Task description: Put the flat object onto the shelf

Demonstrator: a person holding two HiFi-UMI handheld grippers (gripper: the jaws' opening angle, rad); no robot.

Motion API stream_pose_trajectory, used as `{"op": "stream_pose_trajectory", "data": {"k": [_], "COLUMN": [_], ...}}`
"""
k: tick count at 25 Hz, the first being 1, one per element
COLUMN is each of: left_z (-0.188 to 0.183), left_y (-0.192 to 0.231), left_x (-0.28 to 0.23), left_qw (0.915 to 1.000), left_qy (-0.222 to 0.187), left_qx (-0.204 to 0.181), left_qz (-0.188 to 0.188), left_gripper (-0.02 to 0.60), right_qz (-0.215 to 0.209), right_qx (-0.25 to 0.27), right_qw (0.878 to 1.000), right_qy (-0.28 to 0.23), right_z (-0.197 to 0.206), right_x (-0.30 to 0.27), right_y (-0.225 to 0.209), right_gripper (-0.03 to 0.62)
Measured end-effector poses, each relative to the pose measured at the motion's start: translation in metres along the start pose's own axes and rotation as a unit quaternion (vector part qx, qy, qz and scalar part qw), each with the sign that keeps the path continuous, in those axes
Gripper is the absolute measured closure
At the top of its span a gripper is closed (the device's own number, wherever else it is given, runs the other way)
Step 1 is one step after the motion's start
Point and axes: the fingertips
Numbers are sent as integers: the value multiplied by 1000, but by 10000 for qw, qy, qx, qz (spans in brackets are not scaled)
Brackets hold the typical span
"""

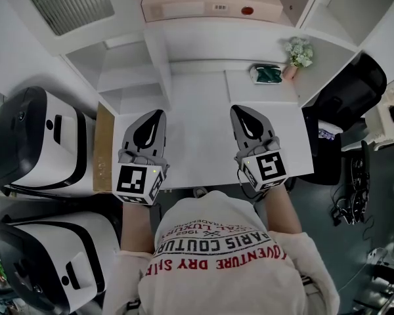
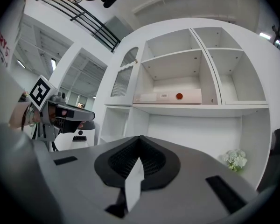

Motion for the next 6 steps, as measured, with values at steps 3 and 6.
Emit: {"op": "stream_pose_trajectory", "data": {"k": [3,6], "left_z": [0,-1], "left_y": [0,0], "left_x": [-3,-7], "left_qw": [10000,10000], "left_qy": [-1,-13], "left_qx": [24,12], "left_qz": [-14,-25], "left_gripper": [568,568], "right_qz": [-31,-76], "right_qx": [19,78], "right_qw": [10000,9999], "right_qy": [-13,-36], "right_z": [0,-1], "right_x": [-1,-3], "right_y": [-1,-2], "right_gripper": [568,568]}}
Point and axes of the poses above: the fingertips, and each gripper's own axes: x backward along the fingers, y to its left, z out of its underside, and after that the axes turned 4 degrees about y, right-handed
